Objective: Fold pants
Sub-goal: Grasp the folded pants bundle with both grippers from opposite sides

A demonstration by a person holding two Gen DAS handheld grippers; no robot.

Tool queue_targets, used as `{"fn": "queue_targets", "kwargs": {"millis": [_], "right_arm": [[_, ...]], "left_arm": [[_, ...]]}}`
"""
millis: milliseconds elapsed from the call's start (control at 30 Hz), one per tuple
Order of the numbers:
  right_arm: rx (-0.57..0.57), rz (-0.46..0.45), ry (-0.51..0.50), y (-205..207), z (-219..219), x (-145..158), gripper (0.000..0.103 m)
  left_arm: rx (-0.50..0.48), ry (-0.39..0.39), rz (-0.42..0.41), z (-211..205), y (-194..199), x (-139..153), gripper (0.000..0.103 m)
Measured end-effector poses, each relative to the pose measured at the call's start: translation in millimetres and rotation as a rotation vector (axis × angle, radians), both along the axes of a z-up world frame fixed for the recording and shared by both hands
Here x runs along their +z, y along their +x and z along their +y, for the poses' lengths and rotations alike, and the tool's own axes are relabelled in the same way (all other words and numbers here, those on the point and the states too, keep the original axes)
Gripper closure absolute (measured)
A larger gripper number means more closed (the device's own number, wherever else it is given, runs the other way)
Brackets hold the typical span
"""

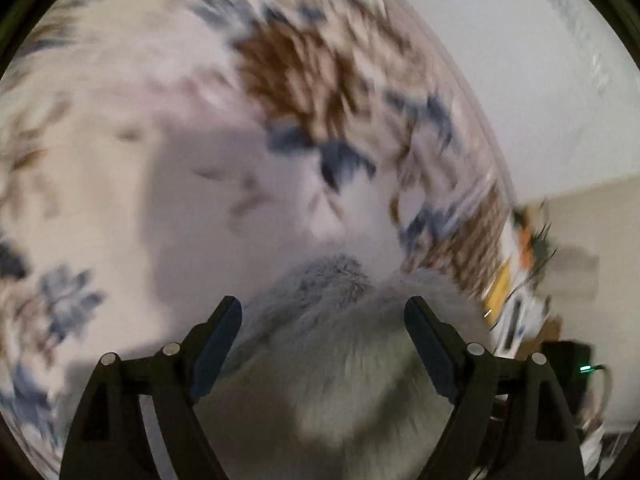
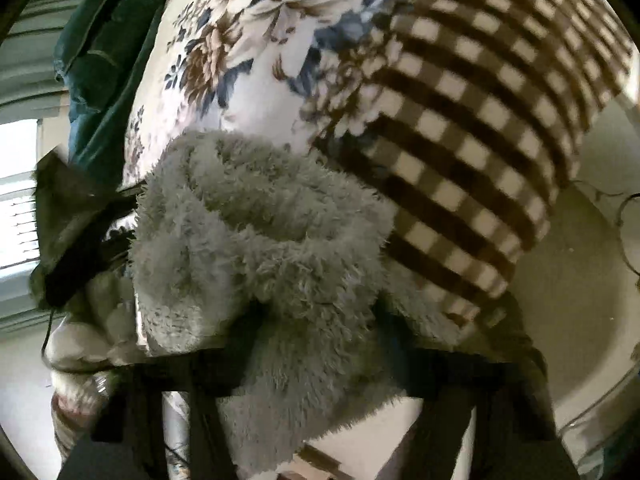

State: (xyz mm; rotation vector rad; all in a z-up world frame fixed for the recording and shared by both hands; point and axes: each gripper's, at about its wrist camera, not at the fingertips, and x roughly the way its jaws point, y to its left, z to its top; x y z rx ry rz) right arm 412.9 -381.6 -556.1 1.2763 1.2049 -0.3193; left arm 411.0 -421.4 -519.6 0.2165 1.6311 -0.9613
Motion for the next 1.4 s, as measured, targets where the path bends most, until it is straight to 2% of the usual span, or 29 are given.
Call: {"fn": "queue_targets", "kwargs": {"millis": [33, 67, 100, 167, 300, 367, 467, 533, 567, 633, 667, 767, 867, 900, 933, 967, 1000, 1033, 1067, 1100, 1133, 1233, 1333, 1400], "right_arm": [[-0.006, 0.003, -0.021, -3, 1, 1, 0.091], [-0.013, 0.007, -0.06, -8, 0, 4, 0.091], [-0.02, 0.011, -0.099, -16, -1, 4, 0.092], [-0.018, 0.028, -0.138, -28, -3, 11, 0.094], [-0.018, 0.101, -0.091, -48, -15, -11, 0.094], [-0.004, 0.13, -0.092, -52, -15, -19, 0.094], [0.035, 0.104, -0.021, -40, -17, -24, 0.081], [0.064, 0.083, -0.013, -35, -24, -11, 0.049], [0.068, 0.067, -0.013, -36, -28, -2, 0.045], [0.05, 0.024, -0.02, -40, -39, 17, 0.042], [0.047, 0.015, -0.025, -40, -42, 23, 0.042], [0.019, -0.02, -0.02, -32, -50, 34, 0.042], [0.035, -0.063, -0.054, -9, -52, 42, 0.041], [0.086, -0.067, -0.092, 4, -51, 46, 0.031], [0.136, -0.073, -0.133, 15, -48, 49, 0.007], [0.195, -0.088, -0.173, 27, -46, 53, 0.0], [0.248, -0.112, -0.217, 39, -44, 56, 0.0], [0.294, -0.135, -0.276, 47, -43, 59, 0.0], [0.353, -0.149, -0.31, 55, -43, 58, 0.0], [0.407, -0.156, -0.315, 63, -42, 55, 0.0], [0.457, -0.159, -0.31, 70, -42, 49, 0.0], [0.61, -0.161, -0.16, 97, -43, 12, 0.0], [0.697, -0.164, 0.0, 110, -45, -24, 0.0], [0.737, -0.158, 0.118, 111, -43, -48, 0.0]], "left_arm": [[-0.023, 0.023, -0.009, -7, -4, -7, 0.031], [-0.041, 0.038, -0.019, -11, -6, -15, 0.041], [-0.043, 0.039, -0.018, -11, -6, -20, 0.045], [-0.007, 0.038, 0.008, -7, -2, -27, 0.045], [0.073, 0.038, 0.079, 5, 11, -36, 0.045], [0.091, 0.04, 0.085, 6, 14, -37, 0.045], [0.092, 0.043, 0.084, 5, 13, -36, 0.045], [0.117, 0.034, 0.091, 4, 16, -31, 0.043], [0.14, 0.028, 0.108, 6, 18, -27, 0.043], [0.2, -0.007, 0.141, 14, 24, -15, 0.045], [0.233, -0.038, 0.133, 21, 27, -2, 0.042], [0.278, -0.11, 0.089, 37, 27, 26, 0.019], [0.302, -0.12, 0.039, 59, 16, 48, 0.017], [0.308, -0.121, 0.009, 68, 13, 53, 0.017], [0.322, -0.117, -0.031, 79, 8, 60, 0.017], [0.349, -0.1, -0.092, 96, -1, 66, 0.012], [0.371, -0.084, -0.133, 109, -4, 70, 0.004], [0.399, -0.059, -0.175, 126, -11, 73, 0.001], [0.431, -0.029, -0.194, 139, -18, 73, 0.0], [0.474, -0.016, -0.175, 156, -27, 70, 0.0], [0.521, -0.025, -0.135, 170, -36, 65, 0.0], [0.673, -0.073, -0.016, 206, -68, 47, 0.0], [0.738, -0.071, 0.014, 220, -92, 27, 0.0], [0.755, -0.03, 0.032, 225, -101, 5, 0.0]]}}
